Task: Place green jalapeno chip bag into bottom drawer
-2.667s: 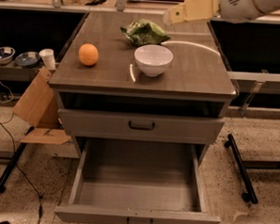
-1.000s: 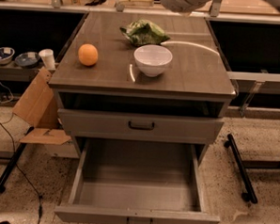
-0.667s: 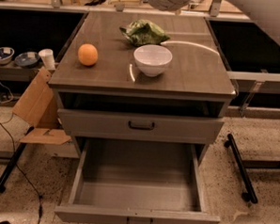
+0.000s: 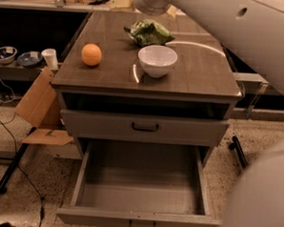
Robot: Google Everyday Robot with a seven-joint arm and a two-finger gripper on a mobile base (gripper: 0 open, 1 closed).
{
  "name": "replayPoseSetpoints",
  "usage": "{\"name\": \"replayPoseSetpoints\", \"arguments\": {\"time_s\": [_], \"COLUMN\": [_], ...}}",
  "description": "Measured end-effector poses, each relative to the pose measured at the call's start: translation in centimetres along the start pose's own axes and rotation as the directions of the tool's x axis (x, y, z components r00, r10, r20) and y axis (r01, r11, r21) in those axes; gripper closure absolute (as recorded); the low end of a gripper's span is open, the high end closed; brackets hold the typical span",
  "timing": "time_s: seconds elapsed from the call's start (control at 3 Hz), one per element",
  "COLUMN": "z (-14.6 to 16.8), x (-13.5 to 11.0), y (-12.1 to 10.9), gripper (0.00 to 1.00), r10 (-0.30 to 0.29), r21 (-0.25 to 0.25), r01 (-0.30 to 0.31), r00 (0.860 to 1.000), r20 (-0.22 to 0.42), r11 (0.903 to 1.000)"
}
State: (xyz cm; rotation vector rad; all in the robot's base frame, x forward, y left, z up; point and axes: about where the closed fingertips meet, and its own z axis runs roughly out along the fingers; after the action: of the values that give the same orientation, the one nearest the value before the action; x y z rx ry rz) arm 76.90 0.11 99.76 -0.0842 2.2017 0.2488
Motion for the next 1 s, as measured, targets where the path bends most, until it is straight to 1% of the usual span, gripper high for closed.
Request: {"name": "replayPoseSetpoints", "arguments": {"time_s": [0.33,0.67,1.0], "z": [4.3,7.1,8.6], "x": [0.7,1.8,2.4], "y": [0.7,0.6,-0.4], "gripper": [0.00,0.00,0.00], "r10": [0.036,0.077,0.112], "r21": [0.058,0.116,0.167], "r01": [-0.034,-0.072,-0.105], "r00": [0.999,0.996,0.993], "r20": [-0.032,-0.042,-0.029], "r11": [0.9978,0.9907,0.9804]}}
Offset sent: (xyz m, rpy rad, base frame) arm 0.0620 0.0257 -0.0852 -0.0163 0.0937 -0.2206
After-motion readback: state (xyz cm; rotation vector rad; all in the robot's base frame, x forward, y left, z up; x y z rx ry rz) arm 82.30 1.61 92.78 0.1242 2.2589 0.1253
